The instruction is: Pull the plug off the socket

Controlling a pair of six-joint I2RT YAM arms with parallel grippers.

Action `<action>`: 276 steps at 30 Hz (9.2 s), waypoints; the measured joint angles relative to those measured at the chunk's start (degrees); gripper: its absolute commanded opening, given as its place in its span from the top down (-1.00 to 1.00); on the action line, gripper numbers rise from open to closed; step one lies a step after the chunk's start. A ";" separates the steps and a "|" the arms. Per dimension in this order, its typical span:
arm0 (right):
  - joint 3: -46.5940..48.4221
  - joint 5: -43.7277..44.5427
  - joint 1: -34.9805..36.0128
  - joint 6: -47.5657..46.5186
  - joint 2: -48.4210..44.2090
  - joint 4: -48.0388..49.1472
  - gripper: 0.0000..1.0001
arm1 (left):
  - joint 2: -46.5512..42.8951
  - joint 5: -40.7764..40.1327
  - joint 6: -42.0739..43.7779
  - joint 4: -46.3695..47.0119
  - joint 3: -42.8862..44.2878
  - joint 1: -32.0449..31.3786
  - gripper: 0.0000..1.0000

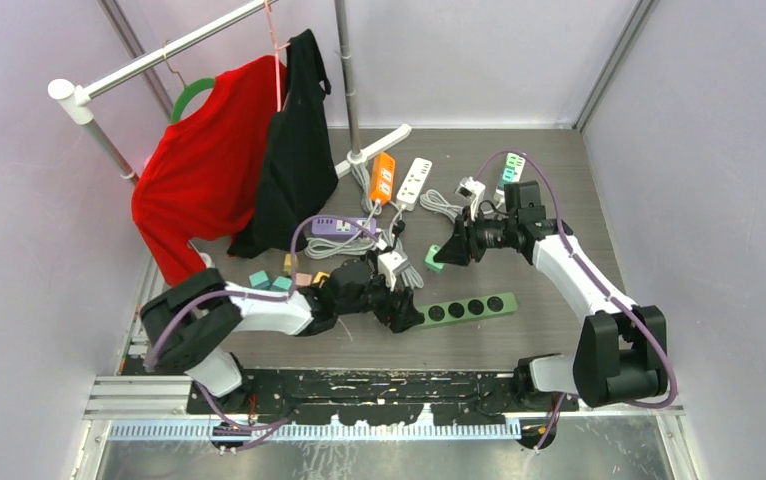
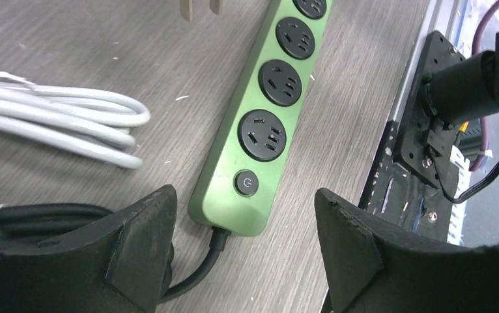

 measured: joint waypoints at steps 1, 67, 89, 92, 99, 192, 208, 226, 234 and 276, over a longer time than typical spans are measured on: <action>0.15 0.00 0.00 1.60 0.37 0.48 0.98 | -2.05 -0.94 -0.07 -2.78 0.15 0.02 -0.59; 2.34 -5.18 -0.63 25.49 12.59 6.69 0.83 | 7.93 -25.97 -8.26 -55.21 42.58 -2.03 0.44; 3.19 -4.83 -0.57 21.22 12.74 4.20 -0.99 | 0.15 -30.62 -10.29 -53.31 25.42 -1.49 1.00; 3.19 -4.81 -0.57 20.72 12.74 3.85 -1.00 | -3.58 -33.24 -11.98 -54.01 21.49 -1.46 1.00; 3.19 -4.55 -0.57 19.74 12.76 3.17 -1.00 | -15.67 -41.44 -16.52 -58.16 11.89 -1.42 1.00; 3.15 -5.05 -0.57 4.87 9.38 -1.57 -0.99 | -38.51 -9.49 -12.76 -41.62 -5.99 21.29 -0.73; -0.90 -6.21 0.07 -54.31 2.58 -25.77 -1.00 | -45.53 1.03 -8.28 -24.44 -15.08 21.29 -0.82; -6.32 16.22 14.56 -69.51 6.34 -23.56 -0.65 | -47.74 1.57 -8.66 -21.75 -17.42 21.29 -0.82; -6.38 21.92 18.60 -64.70 8.85 -18.58 -0.21 | -47.71 1.62 -8.74 -21.31 -17.59 21.29 -0.82; 20.26 37.99 7.69 -5.51 28.85 6.21 0.64 | -59.21 0.33 -8.79 -24.70 -22.73 21.29 -0.85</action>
